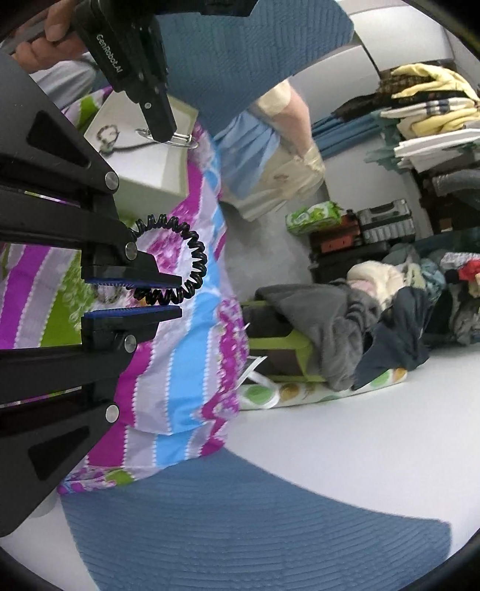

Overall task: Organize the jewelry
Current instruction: 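Carry ring and hair tie into the white box and open both tools, then move both open tools back over the remaining jewelry, then grasp silver chain with left tool while right tool grasps orange gourd pendant, then carry chain and gourd pendant into the white box and open both tools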

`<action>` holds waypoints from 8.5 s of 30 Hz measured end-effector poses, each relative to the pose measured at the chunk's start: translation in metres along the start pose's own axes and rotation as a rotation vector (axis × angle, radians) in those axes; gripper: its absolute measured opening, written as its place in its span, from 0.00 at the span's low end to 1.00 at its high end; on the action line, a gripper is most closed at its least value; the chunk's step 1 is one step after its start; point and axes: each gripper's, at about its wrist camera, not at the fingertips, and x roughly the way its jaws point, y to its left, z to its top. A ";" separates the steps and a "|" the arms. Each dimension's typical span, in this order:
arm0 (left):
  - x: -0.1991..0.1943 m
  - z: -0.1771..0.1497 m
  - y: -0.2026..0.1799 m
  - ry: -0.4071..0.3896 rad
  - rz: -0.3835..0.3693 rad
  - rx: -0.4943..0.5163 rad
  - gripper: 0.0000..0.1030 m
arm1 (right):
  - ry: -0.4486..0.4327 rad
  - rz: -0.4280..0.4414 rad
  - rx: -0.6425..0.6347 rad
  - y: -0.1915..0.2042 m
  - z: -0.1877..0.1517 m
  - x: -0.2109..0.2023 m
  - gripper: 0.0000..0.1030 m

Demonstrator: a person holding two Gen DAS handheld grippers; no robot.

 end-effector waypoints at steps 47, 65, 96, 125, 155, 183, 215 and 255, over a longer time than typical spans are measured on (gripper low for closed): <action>0.009 -0.078 0.153 0.095 0.098 -0.129 0.04 | 0.221 0.159 -0.172 0.163 -0.074 0.102 0.29; -0.052 -0.030 0.099 -0.112 0.112 -0.092 0.36 | -0.006 0.191 -0.185 0.129 -0.014 0.014 0.29; 0.087 -0.072 -0.029 0.041 -0.063 -0.087 0.25 | 0.055 0.057 0.017 -0.059 -0.077 0.059 0.29; 0.207 -0.099 -0.017 0.217 0.087 -0.047 0.05 | 0.198 0.164 0.066 -0.084 -0.097 0.136 0.29; 0.166 -0.095 -0.018 0.158 -0.014 -0.137 0.04 | 0.363 0.273 0.252 -0.059 -0.071 0.243 0.37; 0.146 -0.102 -0.021 0.165 -0.007 -0.088 0.04 | 0.316 0.038 0.074 -0.080 -0.123 0.137 0.27; -0.024 0.003 0.004 -0.054 0.105 0.055 0.04 | -0.028 0.112 -0.072 0.037 0.013 0.007 0.27; 0.030 -0.085 0.173 0.129 0.172 -0.163 0.04 | 0.265 0.186 -0.248 0.183 -0.068 0.140 0.32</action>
